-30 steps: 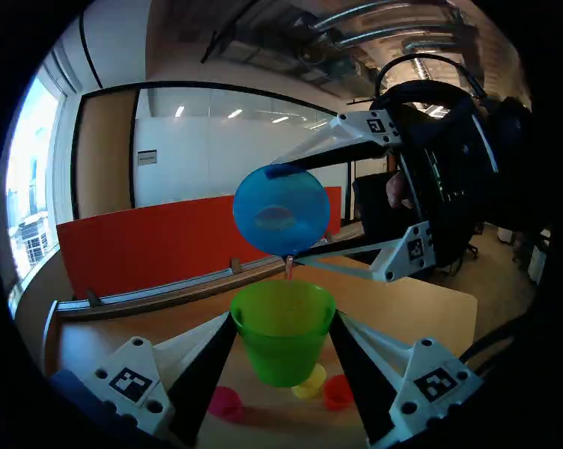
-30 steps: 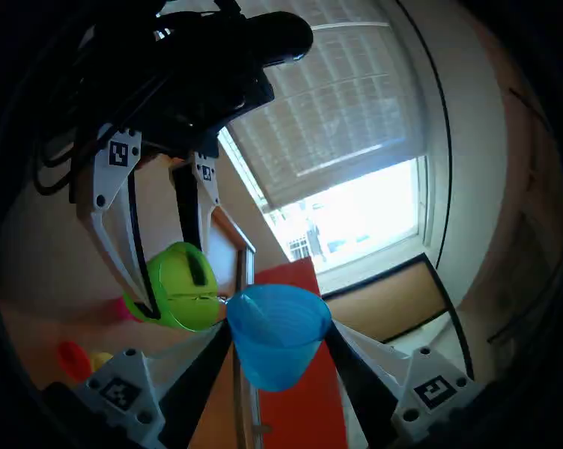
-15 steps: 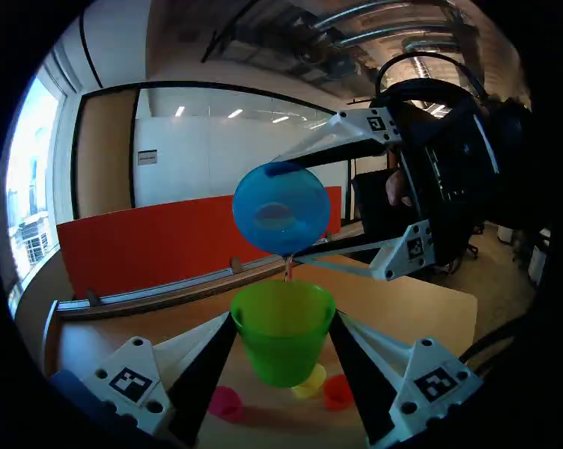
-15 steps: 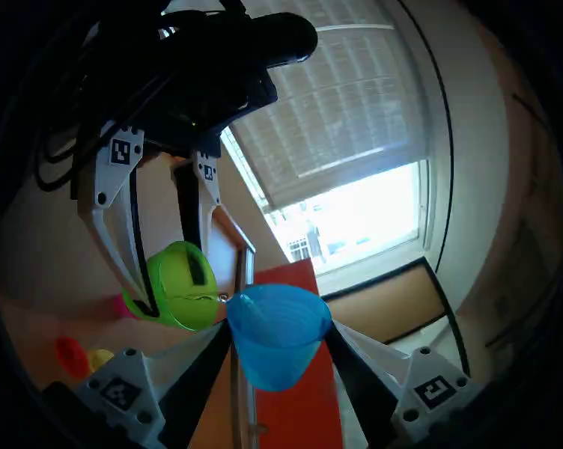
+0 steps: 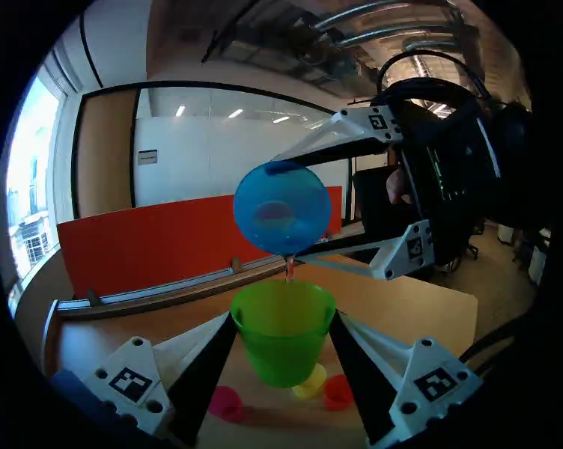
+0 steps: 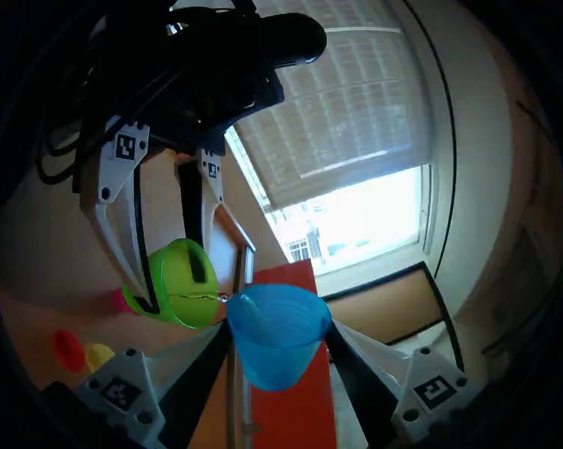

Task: Pour water

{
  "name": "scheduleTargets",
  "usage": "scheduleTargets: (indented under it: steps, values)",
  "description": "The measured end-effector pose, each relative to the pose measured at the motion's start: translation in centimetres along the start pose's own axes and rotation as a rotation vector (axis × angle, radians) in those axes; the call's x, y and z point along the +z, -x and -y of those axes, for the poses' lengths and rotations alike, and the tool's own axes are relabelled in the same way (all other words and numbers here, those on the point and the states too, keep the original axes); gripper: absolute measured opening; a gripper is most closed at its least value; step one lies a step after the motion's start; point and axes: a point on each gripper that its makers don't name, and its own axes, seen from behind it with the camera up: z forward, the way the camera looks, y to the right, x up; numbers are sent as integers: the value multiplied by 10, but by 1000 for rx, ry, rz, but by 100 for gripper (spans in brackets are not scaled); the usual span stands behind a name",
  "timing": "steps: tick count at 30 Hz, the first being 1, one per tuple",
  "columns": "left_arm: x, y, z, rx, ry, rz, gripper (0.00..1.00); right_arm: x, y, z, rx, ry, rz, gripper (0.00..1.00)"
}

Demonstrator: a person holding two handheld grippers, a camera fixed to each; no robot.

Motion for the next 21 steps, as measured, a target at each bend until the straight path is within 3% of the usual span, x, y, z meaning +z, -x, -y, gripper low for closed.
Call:
scheduleTargets:
  steps: [21]
  values:
    - [-1, 1, 0, -1, 1, 1, 85, -1, 2, 2, -40, -6, -4, 90]
